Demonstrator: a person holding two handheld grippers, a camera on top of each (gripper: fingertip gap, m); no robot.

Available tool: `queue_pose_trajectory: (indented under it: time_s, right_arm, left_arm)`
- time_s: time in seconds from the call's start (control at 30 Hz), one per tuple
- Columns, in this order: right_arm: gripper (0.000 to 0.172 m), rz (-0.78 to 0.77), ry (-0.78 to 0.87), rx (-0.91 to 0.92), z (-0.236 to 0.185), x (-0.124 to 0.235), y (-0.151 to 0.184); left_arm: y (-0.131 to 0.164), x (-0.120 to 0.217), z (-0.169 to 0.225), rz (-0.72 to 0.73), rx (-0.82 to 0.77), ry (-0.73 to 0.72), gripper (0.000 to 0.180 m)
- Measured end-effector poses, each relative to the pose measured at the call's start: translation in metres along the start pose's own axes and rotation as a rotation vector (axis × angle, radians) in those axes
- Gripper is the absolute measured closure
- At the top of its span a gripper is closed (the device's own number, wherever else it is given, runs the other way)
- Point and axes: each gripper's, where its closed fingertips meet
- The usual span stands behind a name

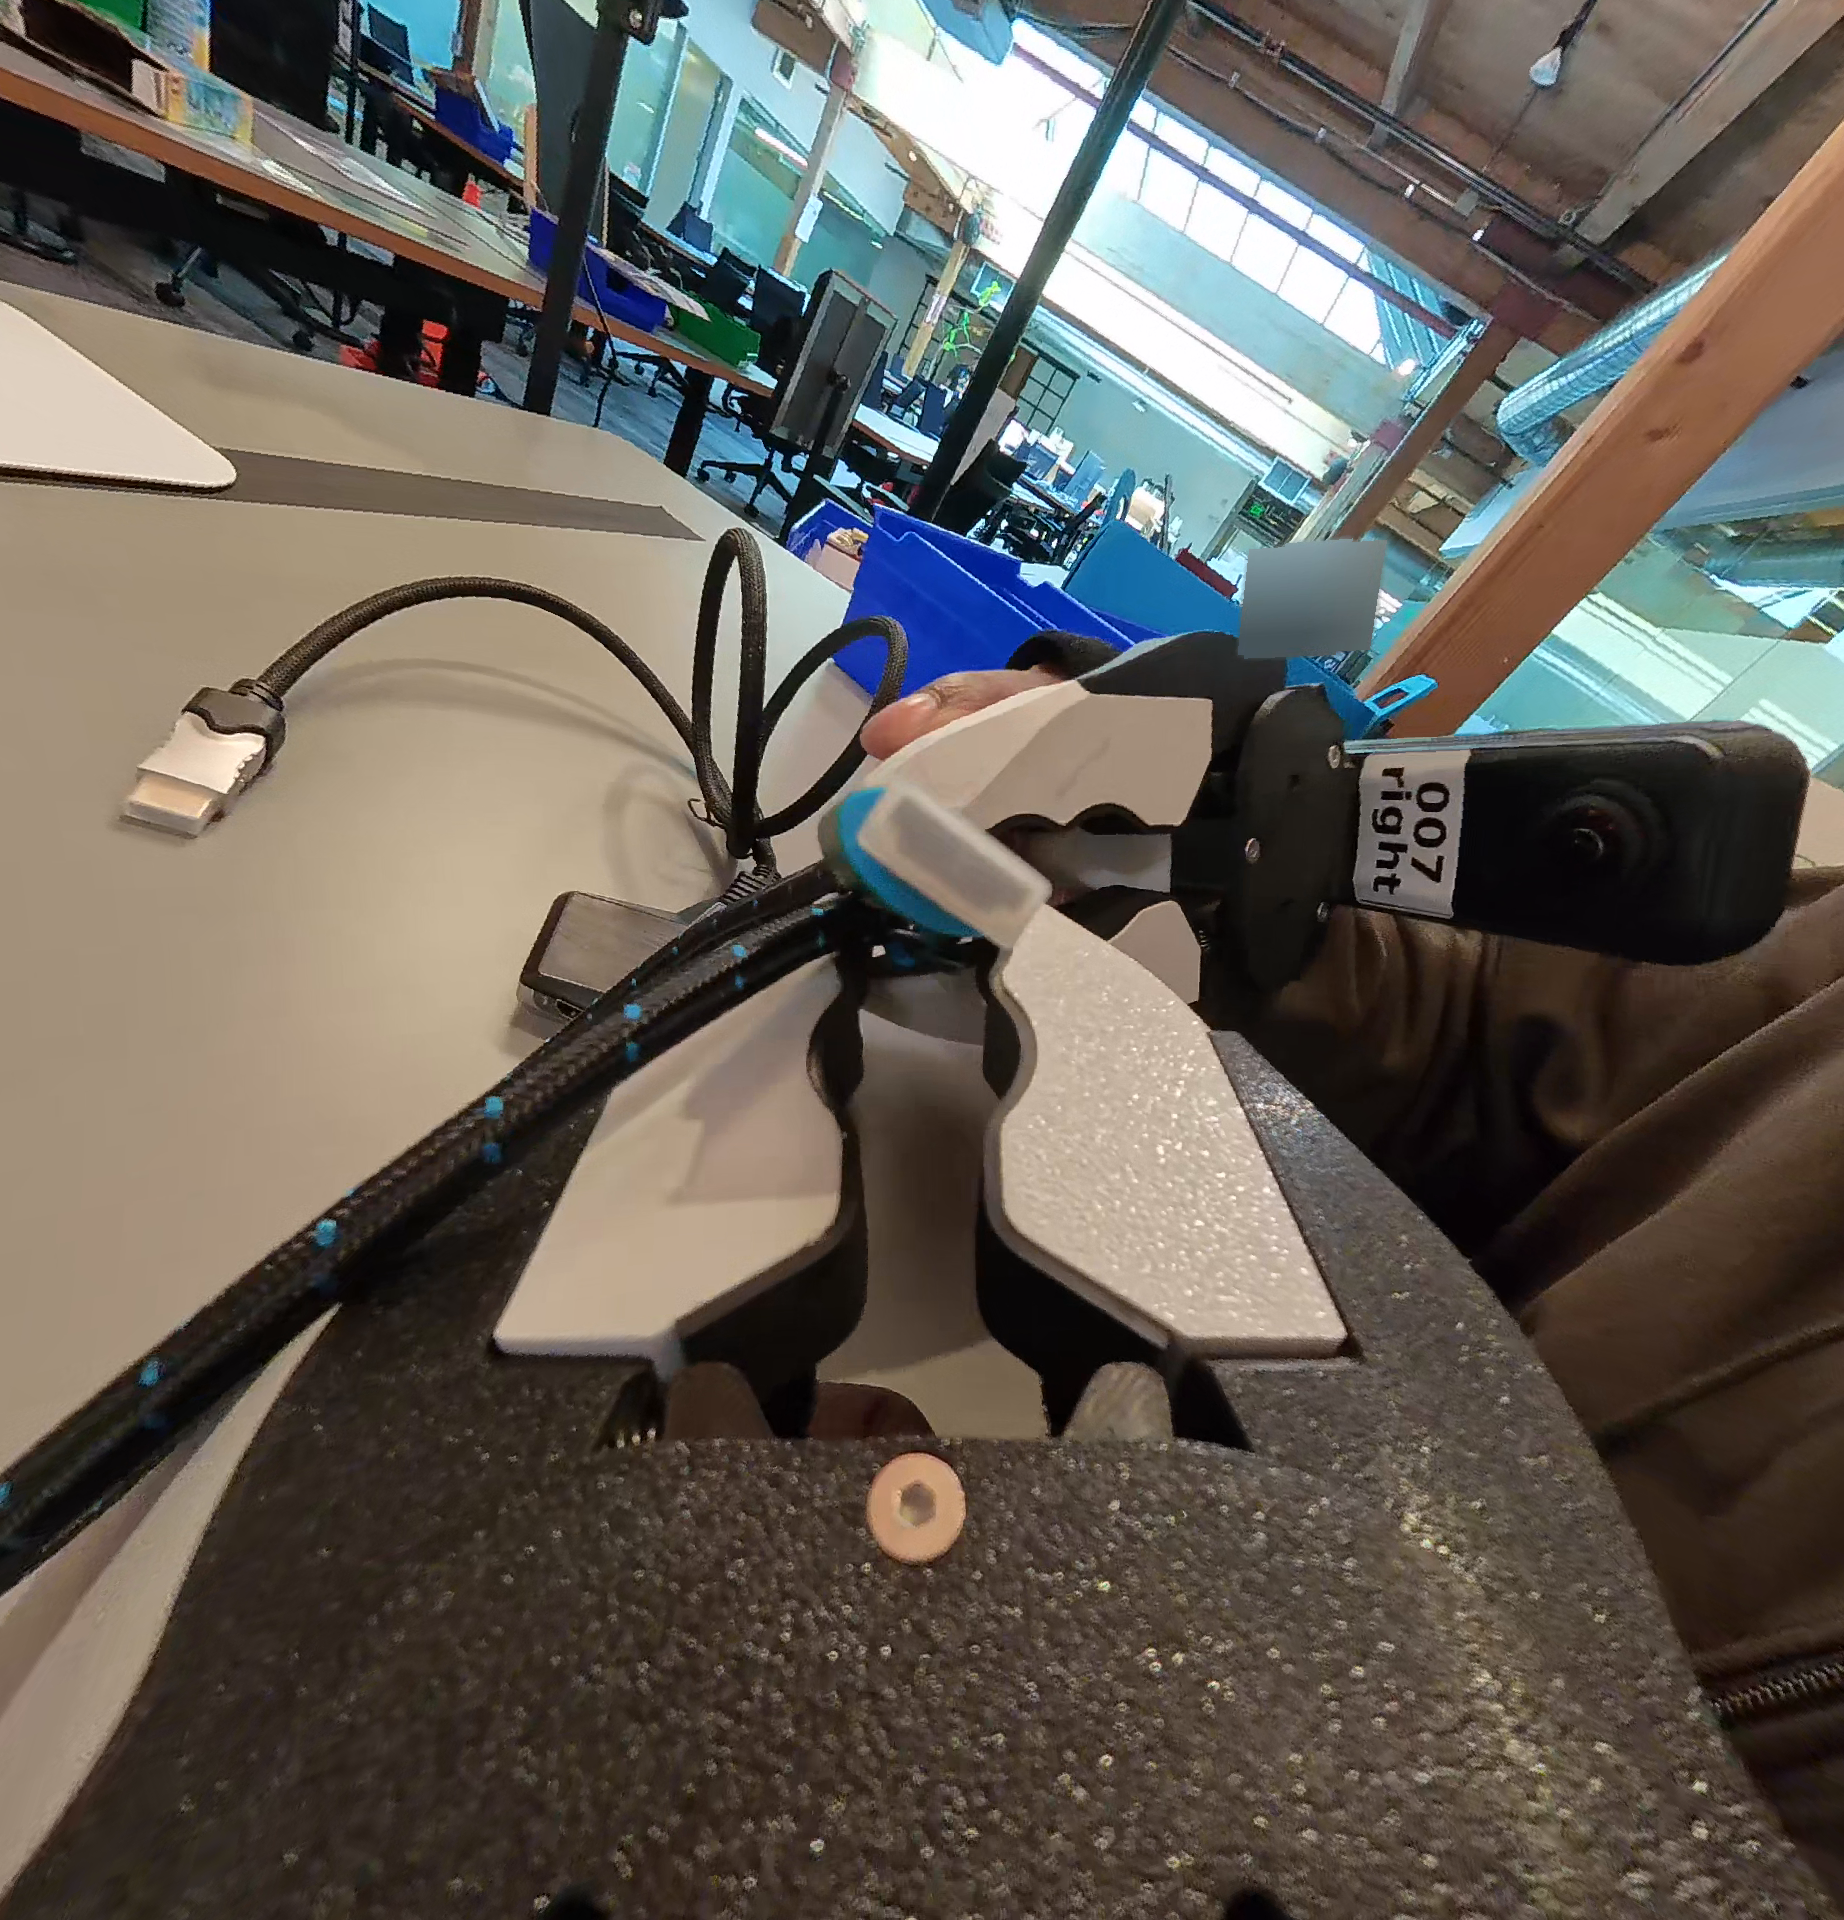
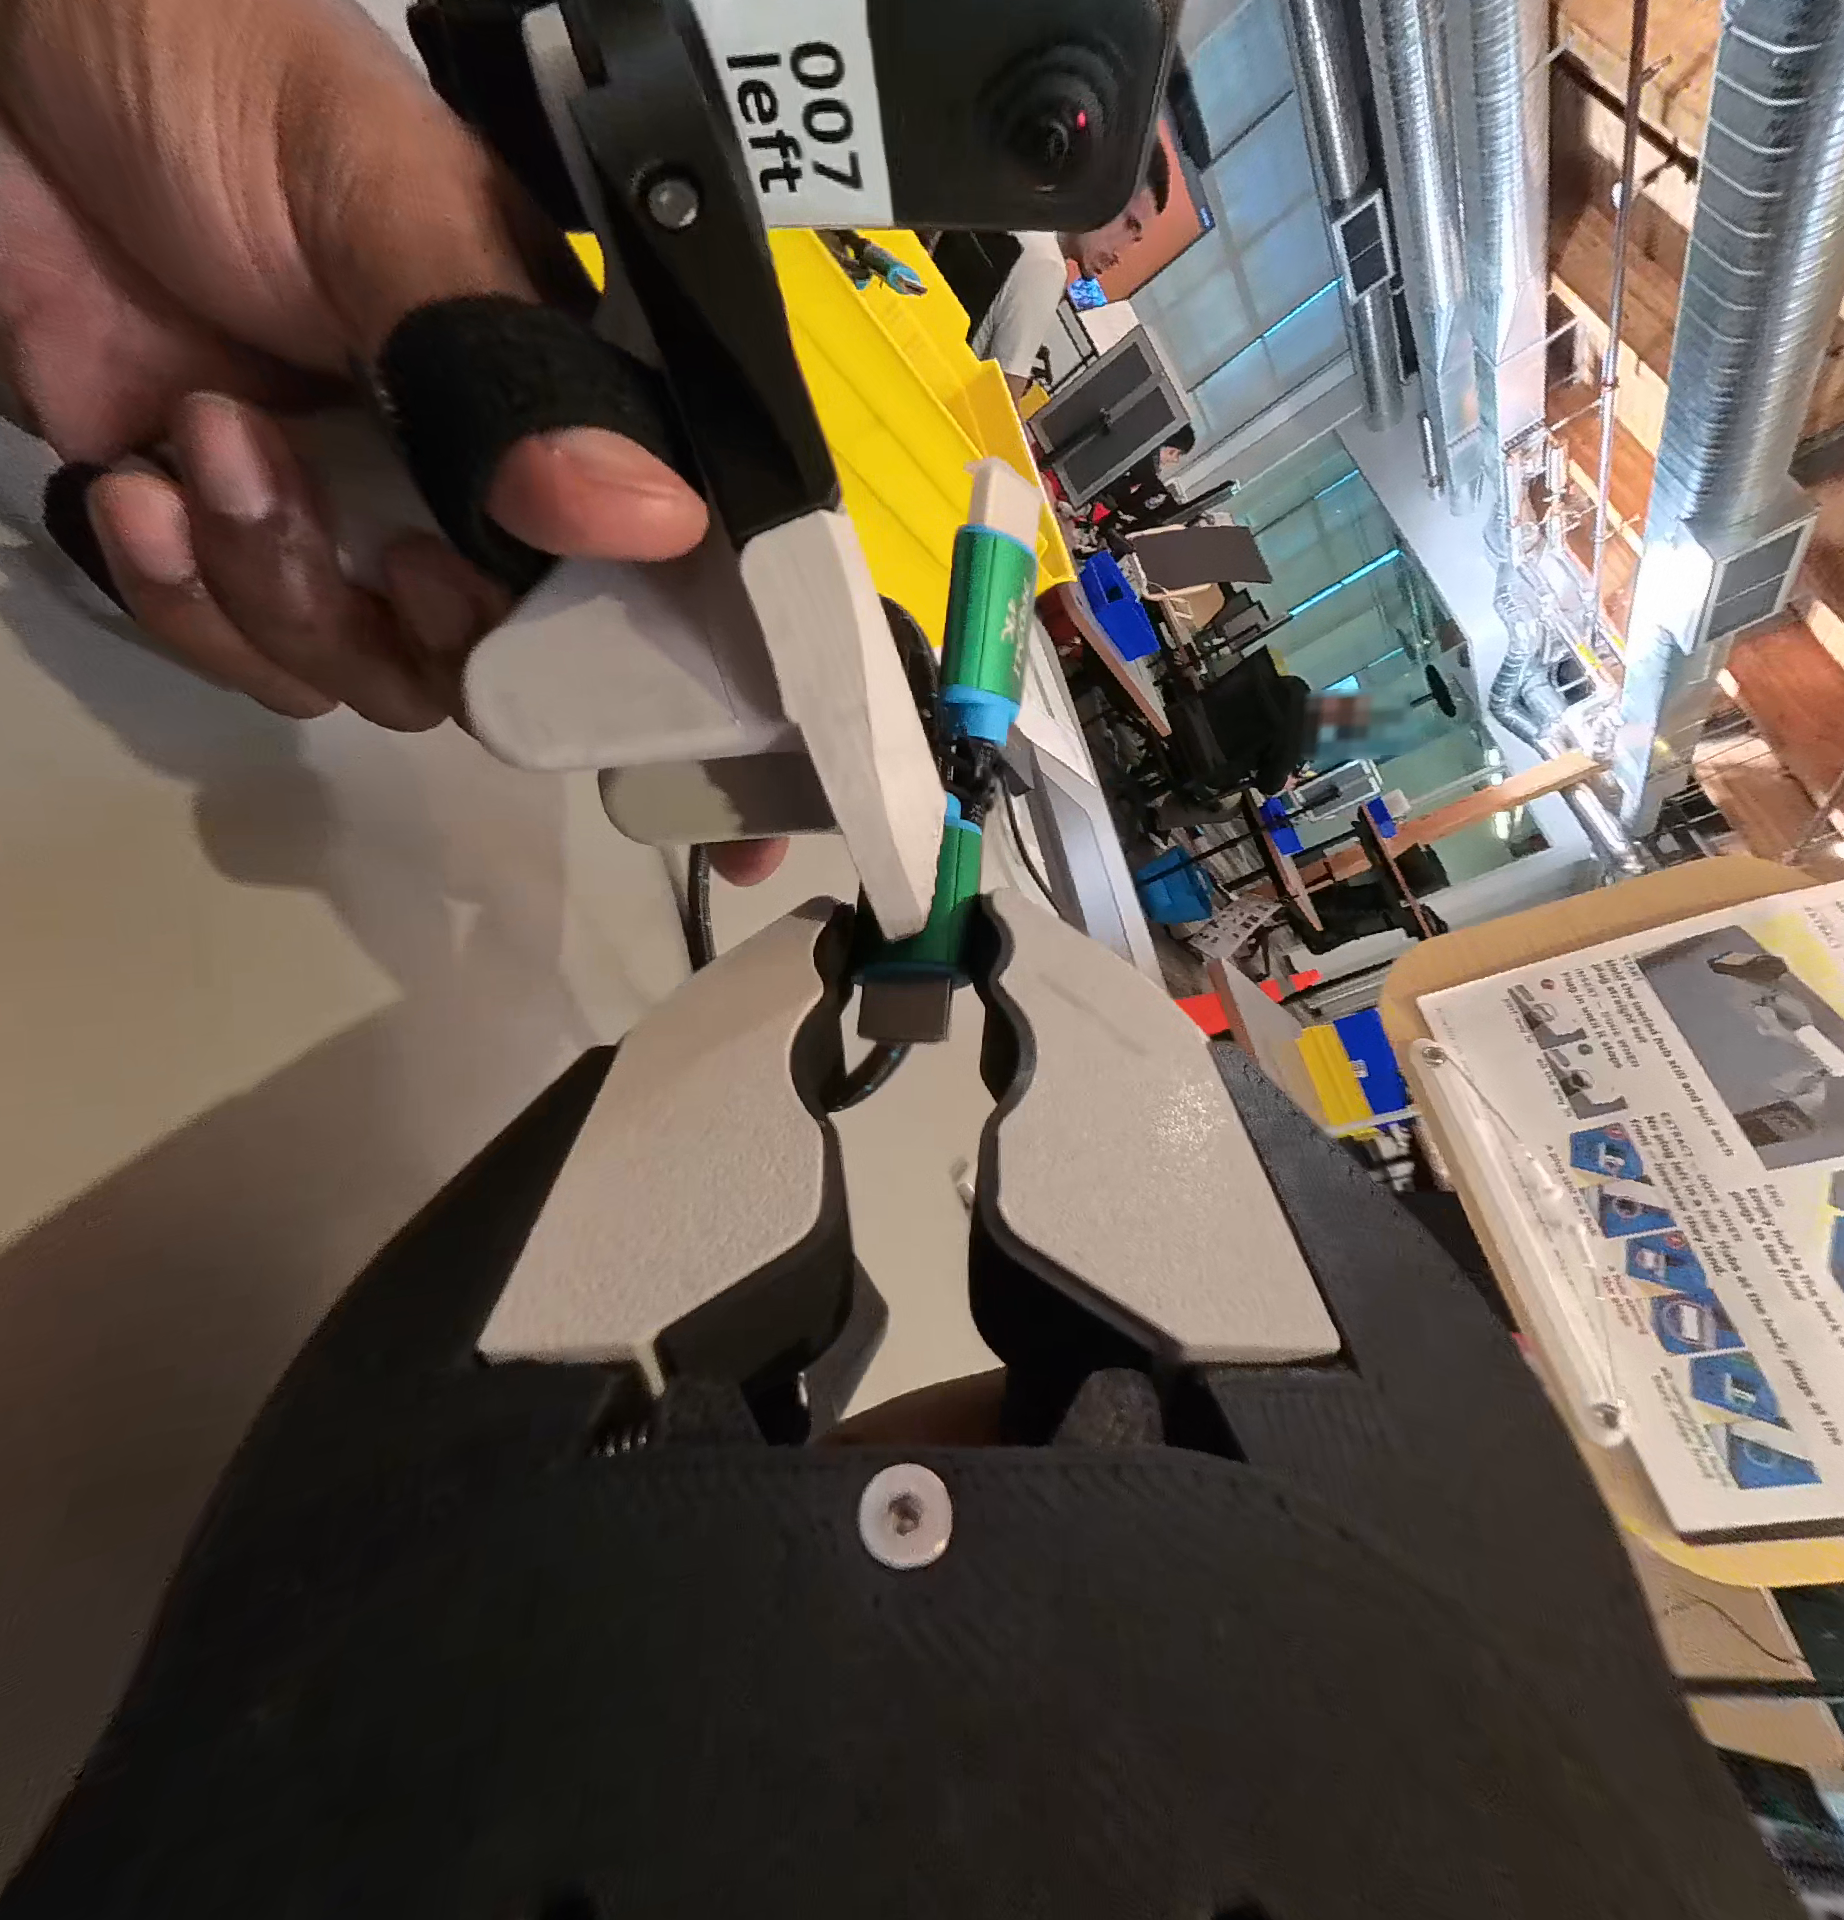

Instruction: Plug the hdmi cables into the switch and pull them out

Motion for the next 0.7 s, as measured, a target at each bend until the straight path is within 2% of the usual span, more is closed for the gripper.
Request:
queue_pose_trajectory:
  time_s: [0.17, 0.23, 0.4, 0.5, 0.7]
  right_arm:
    - [0.149, -0.024, -0.023, -0.019, -0.003, 0.000, 0.004]
    - [0.136, -0.071, -0.080, -0.004, -0.007, 0.004, 0.011]
    - [0.115, -0.157, -0.274, -0.216, -0.007, 0.035, 0.032]
    - [0.095, -0.271, -0.406, -0.234, -0.009, 0.053, 0.050]
    - [0.077, -0.427, -0.663, -0.270, -0.013, 0.051, 0.050]
  left_arm:
    - [0.002, 0.000, -0.003, 0.003, 0.024, -0.004, 0.168]
    - [-0.001, 0.001, -0.010, 0.015, -0.007, -0.049, 0.168]
    - [-0.003, 0.012, -0.031, 0.003, -0.003, -0.153, 0.168]
    - [-0.002, 0.013, -0.037, -0.007, 0.000, -0.180, 0.169]
    - [-0.002, 0.015, -0.041, -0.016, -0.009, -0.198, 0.169]
Point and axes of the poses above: each gripper's, where its closed fingertips meet, x back along the fingers, y out of its underside, z = x × y across the jaws, and after that the axes turned 13 degrees about z, right-handed
